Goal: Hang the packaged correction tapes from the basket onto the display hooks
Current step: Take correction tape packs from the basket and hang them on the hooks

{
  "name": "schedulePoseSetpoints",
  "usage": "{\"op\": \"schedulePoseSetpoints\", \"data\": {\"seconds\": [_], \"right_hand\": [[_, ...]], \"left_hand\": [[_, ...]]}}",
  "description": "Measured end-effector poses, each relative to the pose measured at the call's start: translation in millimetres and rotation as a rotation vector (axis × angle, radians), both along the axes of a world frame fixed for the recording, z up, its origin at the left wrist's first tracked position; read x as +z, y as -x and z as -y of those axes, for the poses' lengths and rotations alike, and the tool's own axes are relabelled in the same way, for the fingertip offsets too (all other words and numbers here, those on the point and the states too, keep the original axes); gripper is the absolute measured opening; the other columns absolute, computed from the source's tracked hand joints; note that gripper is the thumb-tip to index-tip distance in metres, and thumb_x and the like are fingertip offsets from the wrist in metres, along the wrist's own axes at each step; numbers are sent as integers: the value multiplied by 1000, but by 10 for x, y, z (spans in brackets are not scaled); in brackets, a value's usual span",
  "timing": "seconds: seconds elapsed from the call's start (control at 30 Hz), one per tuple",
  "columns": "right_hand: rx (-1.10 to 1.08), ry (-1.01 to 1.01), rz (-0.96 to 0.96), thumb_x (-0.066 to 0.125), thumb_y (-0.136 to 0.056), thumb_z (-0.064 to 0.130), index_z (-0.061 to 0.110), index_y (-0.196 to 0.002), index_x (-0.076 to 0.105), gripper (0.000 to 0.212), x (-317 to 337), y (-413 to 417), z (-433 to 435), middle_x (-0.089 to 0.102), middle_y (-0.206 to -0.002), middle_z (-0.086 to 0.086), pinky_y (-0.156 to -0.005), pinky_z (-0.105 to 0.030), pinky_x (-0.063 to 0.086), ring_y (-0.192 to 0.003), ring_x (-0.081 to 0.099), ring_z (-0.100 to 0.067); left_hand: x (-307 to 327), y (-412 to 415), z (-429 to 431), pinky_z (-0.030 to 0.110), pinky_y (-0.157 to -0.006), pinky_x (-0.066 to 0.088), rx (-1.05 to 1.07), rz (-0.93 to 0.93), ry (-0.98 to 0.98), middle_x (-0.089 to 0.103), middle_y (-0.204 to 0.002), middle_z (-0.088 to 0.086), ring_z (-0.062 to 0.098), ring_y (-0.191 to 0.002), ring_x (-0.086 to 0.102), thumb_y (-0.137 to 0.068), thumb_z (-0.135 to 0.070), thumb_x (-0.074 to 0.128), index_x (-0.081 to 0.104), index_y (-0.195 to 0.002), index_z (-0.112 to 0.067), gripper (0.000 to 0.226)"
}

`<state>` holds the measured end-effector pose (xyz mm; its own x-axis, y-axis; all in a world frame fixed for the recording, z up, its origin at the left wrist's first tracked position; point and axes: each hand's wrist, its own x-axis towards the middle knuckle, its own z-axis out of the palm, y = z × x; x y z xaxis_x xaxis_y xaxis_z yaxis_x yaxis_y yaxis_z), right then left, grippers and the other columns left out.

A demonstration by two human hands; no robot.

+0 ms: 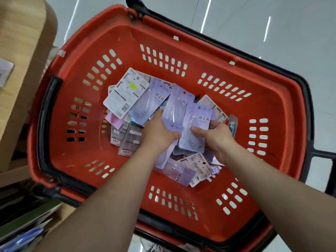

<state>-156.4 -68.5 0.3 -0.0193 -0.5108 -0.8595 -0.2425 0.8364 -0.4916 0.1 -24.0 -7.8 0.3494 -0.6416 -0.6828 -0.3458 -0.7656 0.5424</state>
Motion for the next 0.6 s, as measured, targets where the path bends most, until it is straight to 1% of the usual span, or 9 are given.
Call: {"op": "schedulePoseSetpoints", "data": {"seconds": [0.03,0.1,0.17,0.27,0.37,0.47,0.53,0.57,0.6], "right_hand": [[16,-14,18,79,-80,8,6,-112,67,34,4,9,19,75,-100,-9,-57,-29,58,-78,73,-21],[1,-45,76,80,-79,9,6,-112,68,35,-7,30,50,75,-104,-12,-70,-36,61,-85,74,-26],[18,-21,108,77,-82,10,8,-114,67,33,-1,26,47,75,-107,-11,-75,-41,61,-90,74,-26],[55,76,73,73,-88,13,13,-113,67,25,9,-5,45,74,-111,-9,-88,-49,58,-96,72,-27],[165,255,-107,75,-87,19,14,-117,58,35,102,43,71,68,-110,1,-95,-50,54,-103,67,-23],[323,417,-264,73,-89,25,17,-120,39,47,353,157,125,56,-109,7,-88,-37,51,-102,59,-17],[369,533,-239,72,-89,20,18,-133,35,57,562,202,138,52,-105,19,-80,-17,45,-96,59,3],[389,584,-214,71,-89,16,18,-143,30,68,656,208,133,52,-110,23,-76,-7,43,-91,58,15],[412,627,-189,71,-89,11,17,-149,23,77,739,209,125,53,-120,21,-73,-2,42,-90,57,19]], "left_hand": [[-1,-5,-33,33,-95,48,74,-32,15,58,-125,6,25,-115,57,-71,-24,88,49,-137,-16,77],[58,-14,-77,27,-81,50,257,-102,68,65,-108,1,20,-99,63,-76,-21,85,63,-119,-13,49],[126,-30,-124,26,-72,52,310,-129,118,72,-94,0,17,-84,67,-81,-21,81,72,-99,-14,21],[217,-69,-210,24,-71,52,428,-189,194,76,-87,-4,8,-74,68,-84,-16,78,77,-89,-20,7],[346,-188,-296,28,-74,54,625,-248,239,75,-75,-11,9,-74,68,-82,-8,78,75,-81,-23,15],[571,-295,-399,30,-75,57,680,-321,284,77,-85,-2,15,-80,71,-78,-6,77,76,-89,-17,15],[730,-303,-466,28,-76,58,694,-456,295,77,-90,2,16,-84,72,-72,-12,75,76,-91,-15,20],[784,-286,-498,26,-74,58,701,-540,290,77,-90,3,16,-84,73,-69,-14,72,77,-90,-15,22],[842,-257,-519,26,-72,59,716,-633,280,77,-90,4,16,-83,73,-68,-14,71,79,-88,-13,21]]}}
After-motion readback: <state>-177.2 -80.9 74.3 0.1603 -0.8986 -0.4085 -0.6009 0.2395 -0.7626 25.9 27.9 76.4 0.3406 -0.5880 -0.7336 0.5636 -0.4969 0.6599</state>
